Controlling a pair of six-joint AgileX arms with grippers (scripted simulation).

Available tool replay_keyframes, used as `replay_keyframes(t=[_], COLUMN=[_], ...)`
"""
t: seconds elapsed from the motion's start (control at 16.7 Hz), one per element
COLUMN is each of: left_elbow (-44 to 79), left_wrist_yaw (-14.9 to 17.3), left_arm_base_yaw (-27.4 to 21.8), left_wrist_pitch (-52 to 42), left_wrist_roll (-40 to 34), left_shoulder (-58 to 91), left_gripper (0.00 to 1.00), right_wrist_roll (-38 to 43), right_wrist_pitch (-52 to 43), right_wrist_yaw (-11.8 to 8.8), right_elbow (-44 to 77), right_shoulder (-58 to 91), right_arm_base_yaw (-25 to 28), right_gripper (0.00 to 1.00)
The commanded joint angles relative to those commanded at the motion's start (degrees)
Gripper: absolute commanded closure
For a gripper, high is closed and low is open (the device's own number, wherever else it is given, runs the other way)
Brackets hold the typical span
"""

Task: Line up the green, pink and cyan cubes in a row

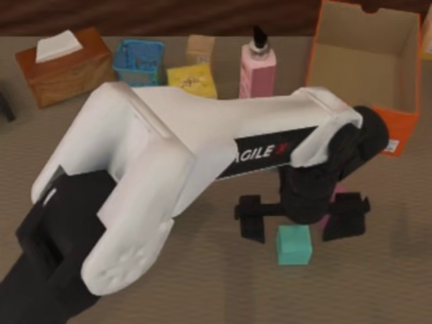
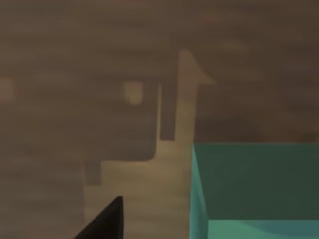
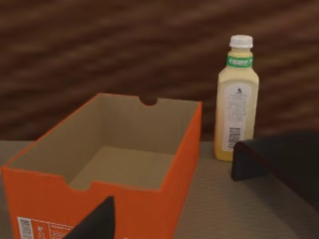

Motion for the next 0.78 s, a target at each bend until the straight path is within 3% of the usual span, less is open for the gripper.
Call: replay_keyframes(t=[0.3,0.78], left_elbow=[1.0,10.4], left_wrist_yaw=[0.0,0.0], left_arm_base_yaw=[0.0,1.0], left_wrist_pitch=[-1.0,-13.5], left_wrist_roll=[0.0,-0.3], left_shoulder=[-0.2,-3.2], left_gripper=[0.00,0.00], right_wrist_roll=[0.0,0.0], right_wrist_pitch=[0.0,0.0], right_wrist_yaw=[0.0,0.0], right_elbow=[0.0,0.0], right_shoulder=[0.0,0.0], right_arm_base_yaw=[0.0,0.0], right_gripper=[0.00,0.00])
